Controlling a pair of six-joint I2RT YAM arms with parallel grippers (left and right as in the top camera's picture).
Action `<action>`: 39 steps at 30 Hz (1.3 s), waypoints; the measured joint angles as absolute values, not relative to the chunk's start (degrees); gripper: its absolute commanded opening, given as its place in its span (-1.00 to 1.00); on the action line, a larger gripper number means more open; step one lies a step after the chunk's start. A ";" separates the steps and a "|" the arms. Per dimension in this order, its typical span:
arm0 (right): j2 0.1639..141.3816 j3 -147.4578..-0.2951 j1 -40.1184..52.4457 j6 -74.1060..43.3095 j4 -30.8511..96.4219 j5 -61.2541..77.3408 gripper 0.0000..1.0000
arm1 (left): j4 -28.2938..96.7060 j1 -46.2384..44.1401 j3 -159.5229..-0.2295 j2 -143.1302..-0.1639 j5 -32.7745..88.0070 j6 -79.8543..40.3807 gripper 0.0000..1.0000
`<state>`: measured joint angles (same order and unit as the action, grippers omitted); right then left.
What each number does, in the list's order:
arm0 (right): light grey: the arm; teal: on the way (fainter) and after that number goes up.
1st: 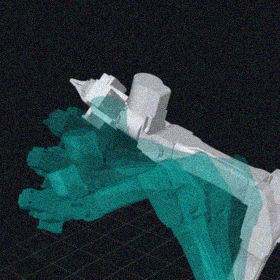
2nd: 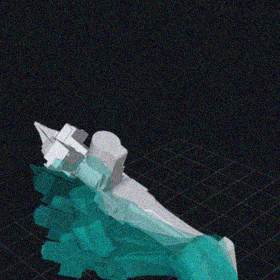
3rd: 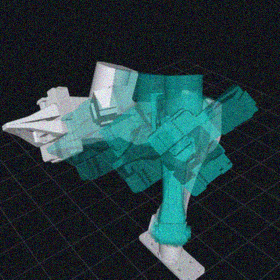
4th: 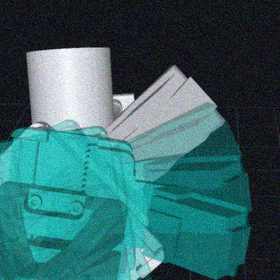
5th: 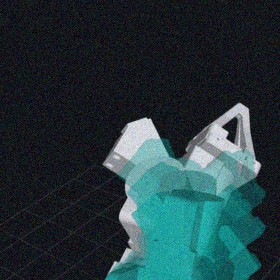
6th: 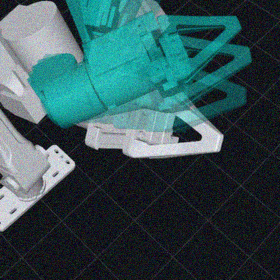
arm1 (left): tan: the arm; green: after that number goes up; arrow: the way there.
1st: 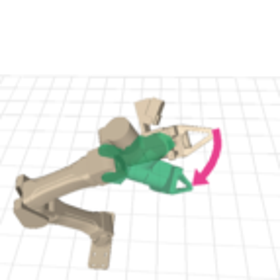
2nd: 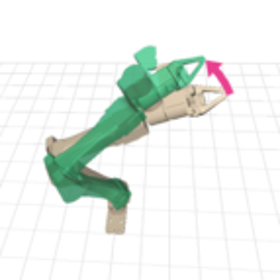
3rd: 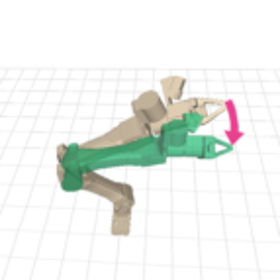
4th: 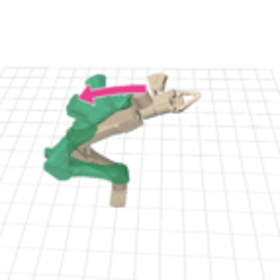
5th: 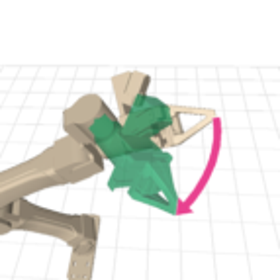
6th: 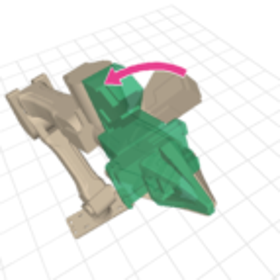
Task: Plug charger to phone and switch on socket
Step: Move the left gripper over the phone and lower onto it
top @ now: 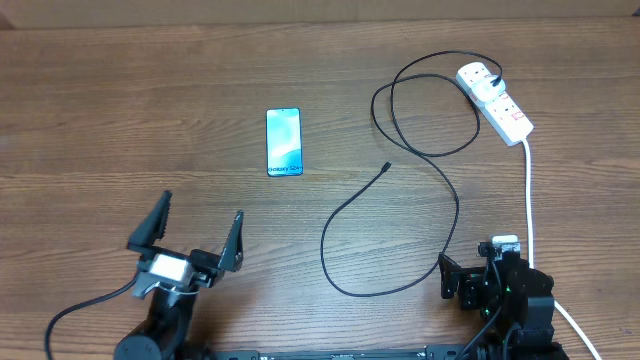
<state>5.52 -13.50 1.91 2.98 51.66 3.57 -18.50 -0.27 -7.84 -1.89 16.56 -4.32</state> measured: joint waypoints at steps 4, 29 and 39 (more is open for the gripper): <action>5.52 -13.50 1.91 3.01 51.68 3.57 1.00 | -13.39 -0.27 -17.85 -7.31 16.78 -4.25 1.00; 5.52 -13.50 1.91 2.98 51.70 3.57 1.00 | 70.63 -8.67 -105.21 -77.93 23.20 -5.56 1.00; 5.52 -13.50 1.91 2.98 51.66 3.57 1.00 | 79.59 -17.32 -117.82 -95.50 10.92 -10.24 1.00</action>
<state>5.52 -13.50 1.91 2.98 51.66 3.57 79.59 -17.32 -117.82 -95.50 10.92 -10.24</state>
